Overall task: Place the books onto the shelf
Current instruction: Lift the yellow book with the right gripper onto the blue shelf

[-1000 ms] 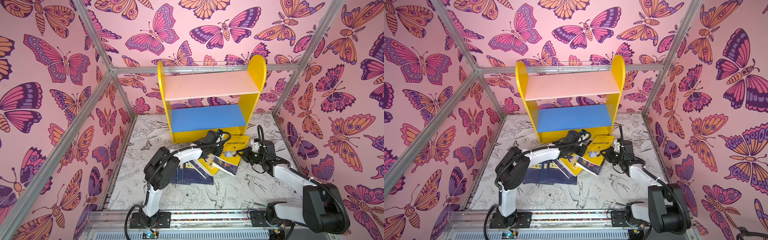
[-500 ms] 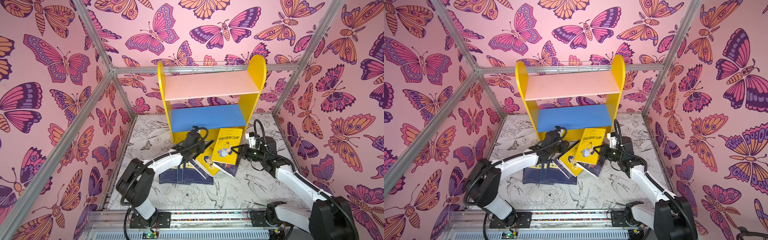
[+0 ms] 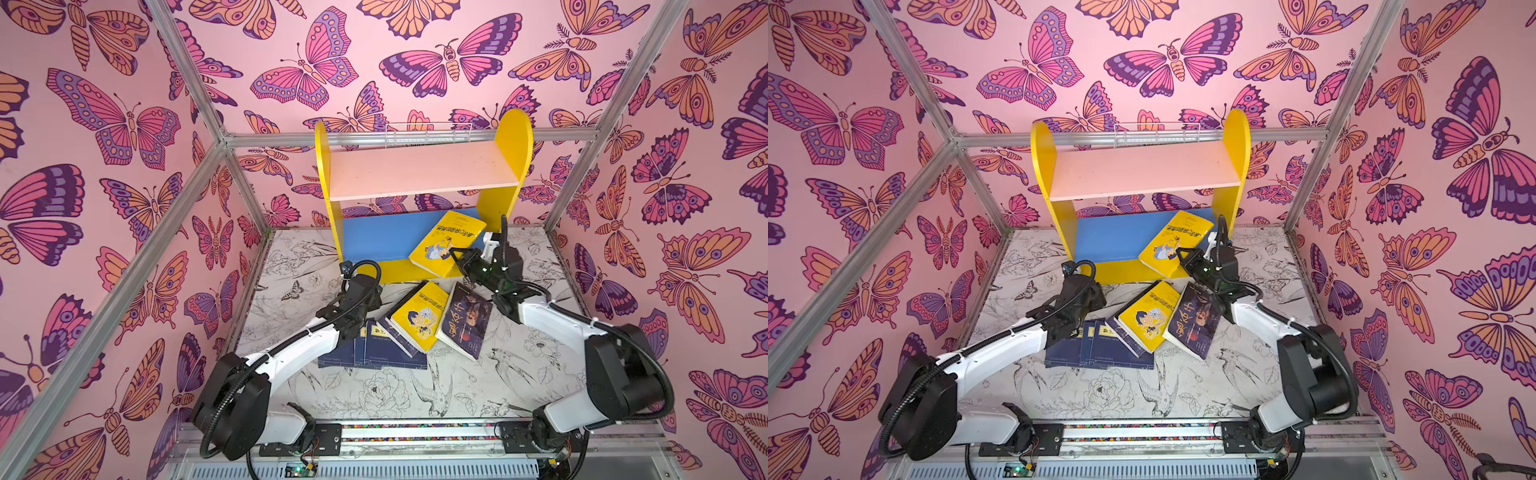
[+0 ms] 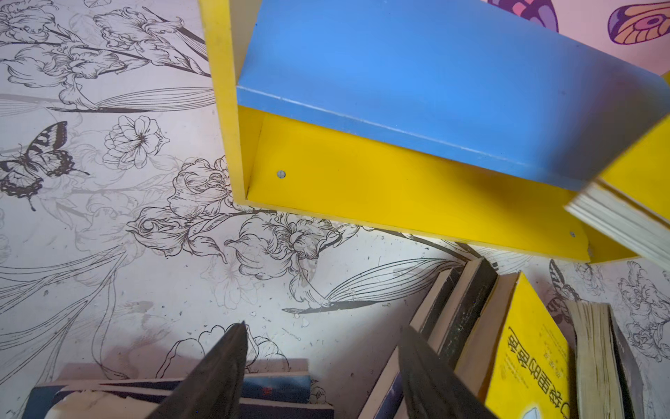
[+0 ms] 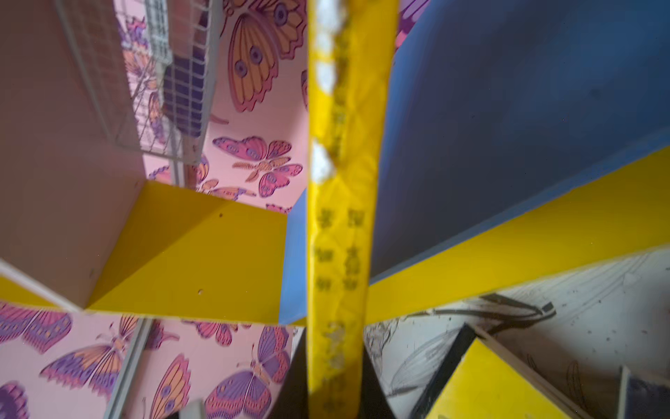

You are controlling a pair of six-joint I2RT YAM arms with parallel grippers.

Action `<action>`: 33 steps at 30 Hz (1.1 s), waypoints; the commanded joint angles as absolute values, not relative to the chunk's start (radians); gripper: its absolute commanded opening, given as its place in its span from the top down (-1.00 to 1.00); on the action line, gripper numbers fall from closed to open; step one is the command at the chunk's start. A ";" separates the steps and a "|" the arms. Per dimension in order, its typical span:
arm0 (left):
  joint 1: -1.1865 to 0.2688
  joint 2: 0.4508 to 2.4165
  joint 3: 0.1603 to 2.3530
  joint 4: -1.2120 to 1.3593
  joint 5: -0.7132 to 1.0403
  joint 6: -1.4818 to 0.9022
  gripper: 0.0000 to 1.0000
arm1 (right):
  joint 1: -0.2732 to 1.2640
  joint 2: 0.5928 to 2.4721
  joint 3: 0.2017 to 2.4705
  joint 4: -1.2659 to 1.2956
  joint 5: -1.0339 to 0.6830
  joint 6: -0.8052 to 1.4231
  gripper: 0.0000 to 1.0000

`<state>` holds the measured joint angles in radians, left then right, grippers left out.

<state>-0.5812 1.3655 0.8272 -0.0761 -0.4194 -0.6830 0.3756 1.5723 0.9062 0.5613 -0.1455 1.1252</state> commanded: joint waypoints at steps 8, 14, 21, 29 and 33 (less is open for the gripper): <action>-0.586 1.367 0.824 -0.101 -0.395 -0.687 -0.44 | 0.486 1.733 1.059 0.747 0.531 1.424 1.00; -0.586 1.355 0.818 -0.100 -0.387 -0.676 -0.46 | 0.486 1.761 1.144 0.535 0.662 1.562 0.71; -0.587 1.352 0.816 -0.101 -0.392 -0.668 -0.46 | 0.486 1.729 1.172 0.310 0.576 1.581 -0.22; -0.587 1.371 0.822 -0.107 -0.388 -0.677 -0.46 | 0.479 1.653 1.089 0.149 0.475 1.545 -0.25; -0.588 1.379 0.824 -0.107 -0.384 -0.677 -0.47 | 0.465 1.580 1.012 0.189 0.439 1.425 -0.26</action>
